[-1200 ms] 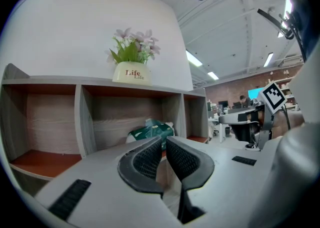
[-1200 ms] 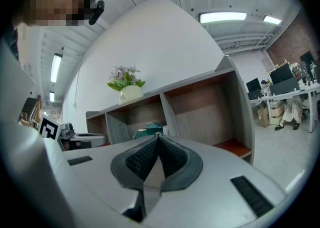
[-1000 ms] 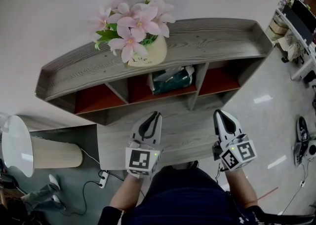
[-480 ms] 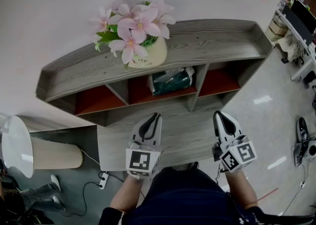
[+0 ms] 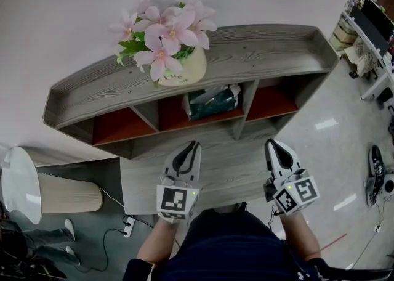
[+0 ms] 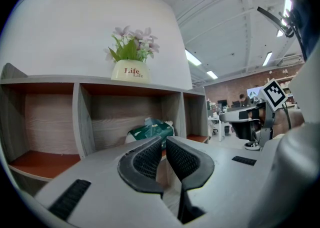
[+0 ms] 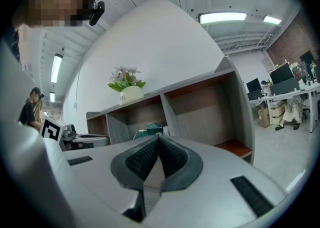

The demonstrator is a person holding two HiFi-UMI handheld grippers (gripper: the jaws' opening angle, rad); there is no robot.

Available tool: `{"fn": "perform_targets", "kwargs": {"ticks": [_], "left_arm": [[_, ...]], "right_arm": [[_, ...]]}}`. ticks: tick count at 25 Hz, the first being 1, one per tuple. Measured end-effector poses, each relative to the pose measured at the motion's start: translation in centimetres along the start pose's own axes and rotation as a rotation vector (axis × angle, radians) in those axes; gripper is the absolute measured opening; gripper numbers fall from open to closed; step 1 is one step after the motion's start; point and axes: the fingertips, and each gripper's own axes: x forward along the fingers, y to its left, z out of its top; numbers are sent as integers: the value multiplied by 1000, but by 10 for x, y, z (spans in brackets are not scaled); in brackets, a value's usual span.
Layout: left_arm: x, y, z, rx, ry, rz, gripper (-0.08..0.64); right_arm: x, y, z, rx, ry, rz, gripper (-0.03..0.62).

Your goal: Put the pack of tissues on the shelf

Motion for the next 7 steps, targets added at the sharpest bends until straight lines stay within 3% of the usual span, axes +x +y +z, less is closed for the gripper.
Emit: {"fn": "perform_targets", "kwargs": {"ticks": [7], "left_arm": [[3, 2, 1, 16, 2, 2, 41]], "right_arm": [[-4, 1, 0, 2, 5, -10, 11]]}}
